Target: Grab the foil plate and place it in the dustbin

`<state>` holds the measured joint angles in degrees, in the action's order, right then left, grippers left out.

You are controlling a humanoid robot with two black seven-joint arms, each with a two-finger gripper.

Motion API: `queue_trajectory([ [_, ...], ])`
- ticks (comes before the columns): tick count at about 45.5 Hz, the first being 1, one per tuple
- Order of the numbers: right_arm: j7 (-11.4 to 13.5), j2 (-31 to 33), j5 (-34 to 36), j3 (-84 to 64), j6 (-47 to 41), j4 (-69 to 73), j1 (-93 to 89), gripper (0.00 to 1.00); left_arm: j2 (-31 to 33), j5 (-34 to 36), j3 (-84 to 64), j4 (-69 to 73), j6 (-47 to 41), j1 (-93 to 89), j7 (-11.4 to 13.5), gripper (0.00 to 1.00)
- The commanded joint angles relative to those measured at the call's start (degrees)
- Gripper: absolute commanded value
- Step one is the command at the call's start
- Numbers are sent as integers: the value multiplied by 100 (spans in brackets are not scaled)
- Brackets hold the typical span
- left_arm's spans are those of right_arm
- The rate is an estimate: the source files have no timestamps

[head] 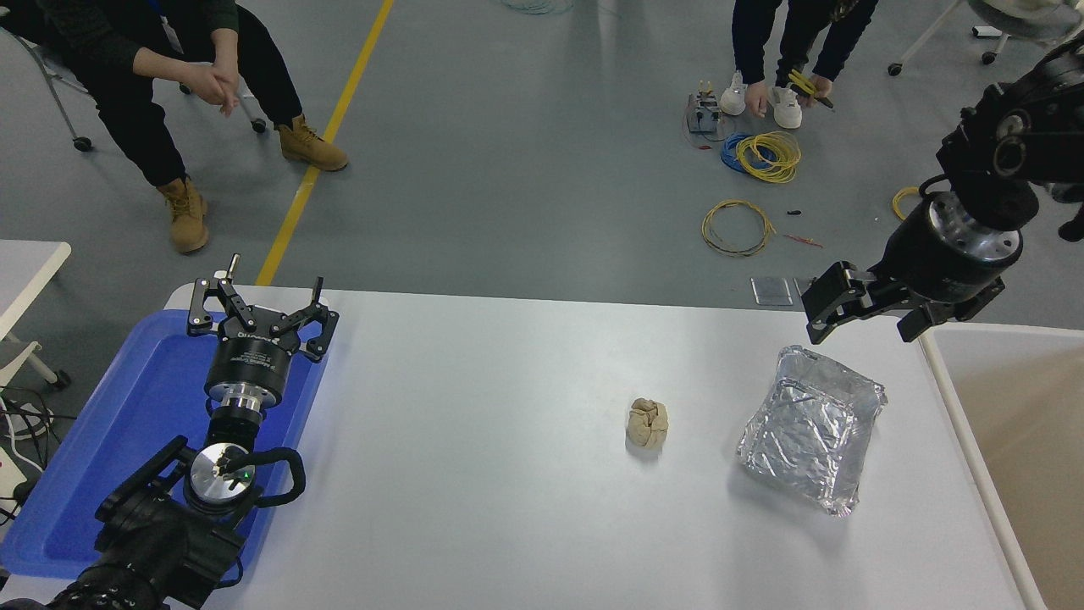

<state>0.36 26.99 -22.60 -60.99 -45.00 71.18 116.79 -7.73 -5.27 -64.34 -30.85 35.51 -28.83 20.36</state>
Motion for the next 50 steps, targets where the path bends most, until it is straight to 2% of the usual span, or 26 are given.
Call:
queue_trajectory([
  [1, -1, -10, 1, 8, 0, -8, 2, 100, 0, 0, 0, 0, 0, 0, -6, 100],
  [27, -1, -80, 37, 61, 0, -131, -59, 100, 0, 0, 0, 0, 0, 0, 3, 100],
  [50, -1, -388, 72, 149, 0, -386, -86, 100, 0, 0, 0, 0, 0, 0, 3, 100],
])
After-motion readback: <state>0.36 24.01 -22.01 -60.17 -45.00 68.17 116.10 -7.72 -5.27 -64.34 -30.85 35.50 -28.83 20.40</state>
